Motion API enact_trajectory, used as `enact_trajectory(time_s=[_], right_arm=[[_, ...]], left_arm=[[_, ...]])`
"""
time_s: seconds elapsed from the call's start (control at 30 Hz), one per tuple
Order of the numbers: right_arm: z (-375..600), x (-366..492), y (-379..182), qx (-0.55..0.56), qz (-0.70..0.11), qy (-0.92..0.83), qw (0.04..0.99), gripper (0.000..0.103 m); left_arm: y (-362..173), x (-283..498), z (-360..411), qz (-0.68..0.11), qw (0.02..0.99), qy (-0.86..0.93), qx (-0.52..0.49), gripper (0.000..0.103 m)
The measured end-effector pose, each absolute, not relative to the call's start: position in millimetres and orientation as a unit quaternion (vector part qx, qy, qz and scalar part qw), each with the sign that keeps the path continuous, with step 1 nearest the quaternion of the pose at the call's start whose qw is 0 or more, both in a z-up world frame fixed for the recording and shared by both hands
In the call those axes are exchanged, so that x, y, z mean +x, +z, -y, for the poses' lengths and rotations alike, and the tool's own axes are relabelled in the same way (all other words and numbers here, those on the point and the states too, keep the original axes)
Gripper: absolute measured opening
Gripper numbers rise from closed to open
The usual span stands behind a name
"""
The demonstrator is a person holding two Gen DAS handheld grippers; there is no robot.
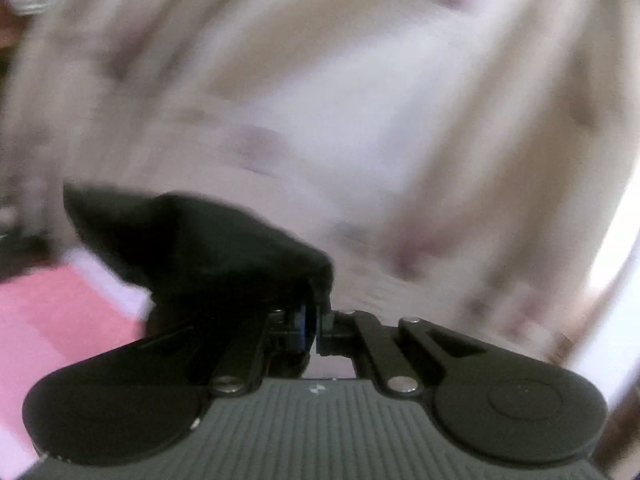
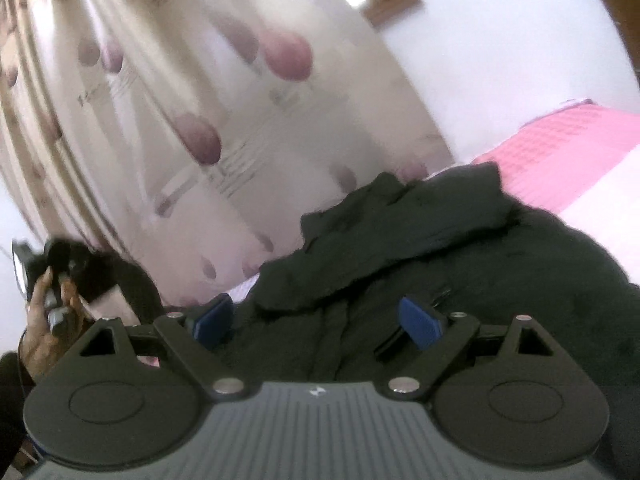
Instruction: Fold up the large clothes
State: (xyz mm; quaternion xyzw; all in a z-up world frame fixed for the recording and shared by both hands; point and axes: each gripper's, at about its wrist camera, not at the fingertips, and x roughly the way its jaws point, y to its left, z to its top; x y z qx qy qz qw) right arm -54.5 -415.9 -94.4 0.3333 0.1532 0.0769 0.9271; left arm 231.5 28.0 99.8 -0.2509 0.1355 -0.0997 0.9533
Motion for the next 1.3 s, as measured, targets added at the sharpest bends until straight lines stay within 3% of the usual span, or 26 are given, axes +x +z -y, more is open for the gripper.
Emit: enact_trajectory(time_s=[0.13,0.3,0.4,0.47,0.53,0.8,0.93,1.13,1.17,1.2,1.23,1.27,1.3], right_arm=[[434.6,-58.9,-97.1,0.347,-0.145,0.064,0.924,0.092],[460.3,-67.9,-103.2,0.361,-0.136,0.043,0.922,0.094],[473.9,-71.9,-106.8,0.368,-0.138,0.032,0.919,0.094],[481.2,-72.7,-107.6,0.370,-0.138,0.032,0.918,0.094],[485.9,-71.1,-106.3,0.364,-0.140,0.031,0.920,0.094],[483.2,-8.1,-76.5,0.299,-0.163,0.052,0.939,0.098],[488.8,62.2,-65.9,0.249,-0.177,0.027,0.952,0.099],[509.3,173.9,-92.4,0.308,-0.283,0.025,0.908,0.097],[505.3,186.5,-99.2,0.312,-0.300,0.033,0.901,0.092],[496.3,197.1,-105.5,0.303,-0.319,0.049,0.897,0.070],[482.6,209.3,-111.1,0.273,-0.344,0.054,0.897,0.035],[470.0,216.5,-115.2,0.249,-0.360,0.054,0.898,0.025],[457.5,221.5,-117.0,0.228,-0.366,0.059,0.900,0.025]], left_arm=[[91.7,224.6,95.4,-0.166,0.946,-0.208,-0.184,0.003],[17.8,222.5,206.6,-0.241,0.921,-0.287,-0.105,0.007],[-36.6,229.4,228.9,-0.279,0.907,-0.303,-0.092,0.032],[-57.0,222.8,225.3,-0.281,0.903,-0.308,-0.109,0.077],[-62.3,211.2,208.5,-0.254,0.910,-0.297,-0.134,0.102],[-55.7,194.8,131.8,-0.190,0.951,-0.219,-0.109,0.103],[-70.2,222.9,88.6,-0.210,0.959,-0.152,-0.117,0.101],[-101.7,243.8,25.5,-0.249,0.950,-0.082,-0.170,0.100],[-107.0,244.5,18.6,-0.249,0.951,-0.066,-0.170,0.100],[-111.9,246.1,10.1,-0.253,0.949,-0.051,-0.182,0.100],[-114.2,247.2,-1.2,-0.260,0.944,-0.038,-0.199,0.099],[-116.9,249.7,-9.8,-0.264,0.940,-0.026,-0.215,0.096],[-118.4,250.7,-15.8,-0.265,0.936,-0.017,-0.230,0.096]])
